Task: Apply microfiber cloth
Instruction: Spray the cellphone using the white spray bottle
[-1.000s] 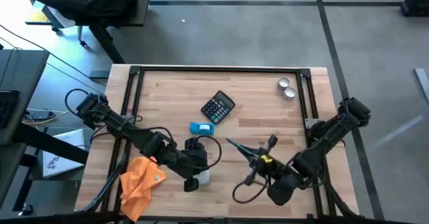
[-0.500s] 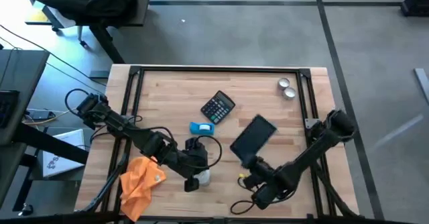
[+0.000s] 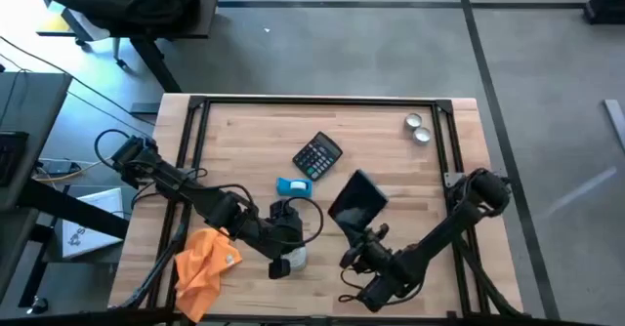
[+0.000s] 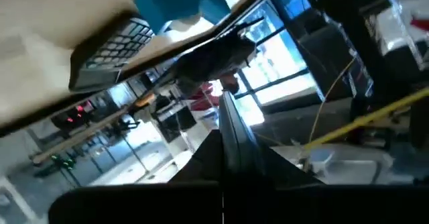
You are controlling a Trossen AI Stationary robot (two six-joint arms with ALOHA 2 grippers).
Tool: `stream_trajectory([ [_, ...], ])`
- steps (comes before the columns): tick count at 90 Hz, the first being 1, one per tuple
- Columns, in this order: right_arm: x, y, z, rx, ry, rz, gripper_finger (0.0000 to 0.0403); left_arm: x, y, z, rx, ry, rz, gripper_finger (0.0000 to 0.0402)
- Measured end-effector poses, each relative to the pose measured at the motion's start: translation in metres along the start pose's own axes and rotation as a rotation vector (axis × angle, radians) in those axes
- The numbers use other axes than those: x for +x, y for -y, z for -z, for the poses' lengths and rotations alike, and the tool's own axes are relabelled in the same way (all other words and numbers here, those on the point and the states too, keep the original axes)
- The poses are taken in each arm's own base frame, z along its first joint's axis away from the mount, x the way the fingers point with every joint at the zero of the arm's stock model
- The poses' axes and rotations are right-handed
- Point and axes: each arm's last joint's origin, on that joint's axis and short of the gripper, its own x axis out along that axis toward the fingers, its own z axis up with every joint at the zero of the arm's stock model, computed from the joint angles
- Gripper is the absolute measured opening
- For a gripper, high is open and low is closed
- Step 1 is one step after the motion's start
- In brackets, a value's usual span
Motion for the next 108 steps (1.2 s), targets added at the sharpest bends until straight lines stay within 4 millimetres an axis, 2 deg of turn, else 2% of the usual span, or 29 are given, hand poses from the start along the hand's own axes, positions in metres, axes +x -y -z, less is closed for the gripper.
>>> stream_trajectory([
  [7, -0.002, 0.006, -0.002, 0.061, 0.070, -0.008, 0.0000, 0.000, 0.000, 0.000, 0.000, -0.001, 0.002, 0.0000],
  [17, -0.012, 0.017, -0.014, 0.198, 0.317, -0.008, 0.0000, 0.000, 0.000, 0.000, 0.000, -0.002, 0.003, 0.0000],
  [36, -0.036, 0.029, -0.032, 0.146, 0.548, 0.113, 0.0000, 0.000, 0.000, 0.000, 0.001, -0.001, 0.001, 0.0000],
  [46, -0.043, 0.027, -0.035, 0.141, 0.618, 0.110, 0.0000, 0.000, 0.000, 0.000, 0.001, -0.001, 0.002, 0.0000],
  [61, -0.046, 0.020, -0.037, 0.288, 0.691, -0.009, 0.0000, 0.000, 0.000, 0.000, 0.002, -0.002, 0.003, 0.0000],
  [67, -0.042, 0.017, -0.035, 0.343, 0.653, -0.052, 0.0000, 0.000, 0.000, 0.000, 0.001, -0.002, 0.003, 0.0000],
  [75, -0.035, 0.015, -0.028, 0.352, 0.483, -0.032, 0.0000, 0.000, 0.000, 0.000, -0.001, -0.002, 0.003, 0.0000],
  [90, -0.025, 0.025, 0.002, 0.398, 0.158, 0.066, 0.0000, 0.000, 0.000, 0.000, -0.004, 0.001, -0.001, 0.0000],
  [108, -0.023, 0.020, 0.023, 0.496, 0.076, 0.052, 0.0000, -0.007, 0.002, -0.004, 0.027, 0.056, 0.020, 0.0000],
])
